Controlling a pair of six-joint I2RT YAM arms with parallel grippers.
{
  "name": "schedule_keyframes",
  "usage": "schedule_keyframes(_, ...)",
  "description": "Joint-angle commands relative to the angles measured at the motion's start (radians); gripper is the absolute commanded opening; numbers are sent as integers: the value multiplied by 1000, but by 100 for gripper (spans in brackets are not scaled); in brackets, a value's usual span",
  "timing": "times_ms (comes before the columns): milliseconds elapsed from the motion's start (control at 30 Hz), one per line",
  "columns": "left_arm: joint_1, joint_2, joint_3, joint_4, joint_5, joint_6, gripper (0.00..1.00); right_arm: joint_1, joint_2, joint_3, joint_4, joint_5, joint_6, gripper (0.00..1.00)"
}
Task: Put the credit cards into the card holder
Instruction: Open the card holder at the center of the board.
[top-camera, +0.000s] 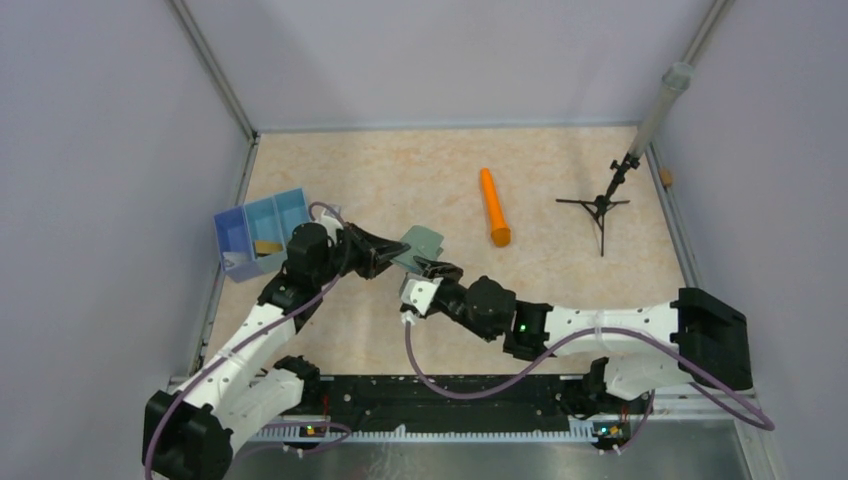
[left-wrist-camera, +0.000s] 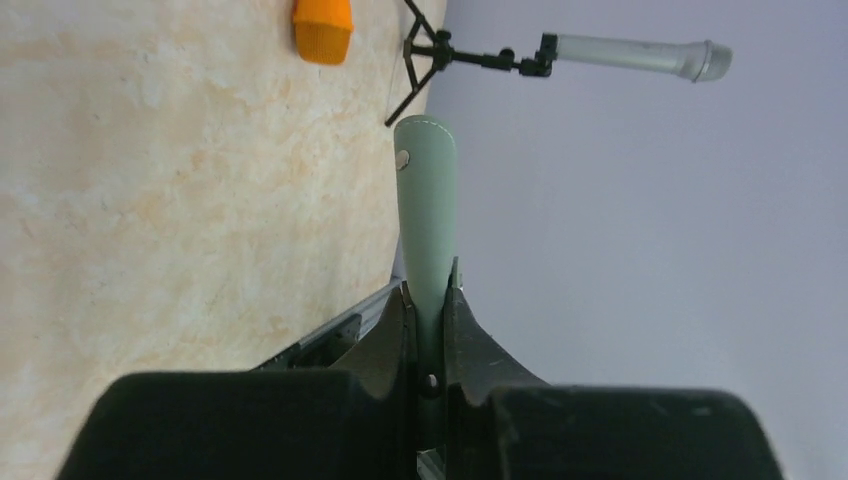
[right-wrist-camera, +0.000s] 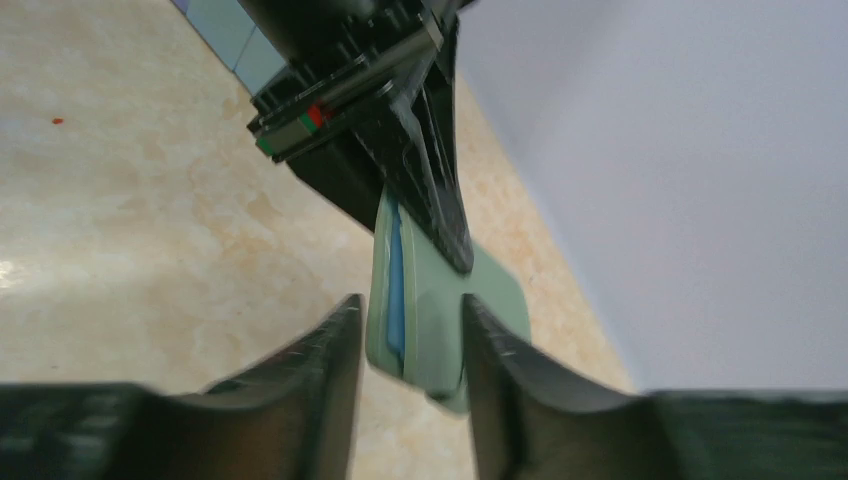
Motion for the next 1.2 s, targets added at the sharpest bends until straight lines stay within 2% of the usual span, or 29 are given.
schedule_keyframes(0, 54, -28, -9, 34, -56, 85, 0, 18, -83, -12, -25, 85, 127, 48)
schedule_keyframes(33, 60, -29, -2, 28, -64, 122, 0, 17, -100, -16, -50, 94, 168, 53)
schedule_keyframes(67, 65, -30, 8, 20, -75, 164, 0, 17, -114, -22, -67, 111, 202, 67)
schedule_keyframes(100, 69, -35, 19, 14, -87, 208, 0, 18, -127, -26, -80, 138, 233, 74)
schedule_keyframes(133, 74, -41, 29, 12, -98, 253, 0, 14, -136, -27, -95, 162, 272, 76)
schedule_keyframes(233, 81, -79, 61, 29, -126, 400, 0, -61, -173, -11, -173, 118, 440, 78)
schedule_keyframes(433, 83, -163, 138, 50, -32, 715, 0, -293, -246, 31, -231, -257, 834, 80)
schedule_keyframes(600, 82, -195, 179, 6, 111, 856, 0, -494, -243, 29, -80, -620, 1176, 83)
schedule_keyframes(733, 82, -199, 194, -18, 215, 908, 0, -575, -187, 4, 137, -839, 1367, 83)
schedule_keyframes(967, 82, -202, 188, -5, 326, 884, 0, -577, -71, 58, 176, -958, 1431, 83)
schedule_keyframes(1067, 82, -207, 160, 54, 345, 835, 0, -577, -46, 57, 193, -981, 1449, 83)
schedule_keyframes(1167, 82, -212, 134, 101, 351, 806, 0, -577, -35, 52, 231, -1001, 1477, 76)
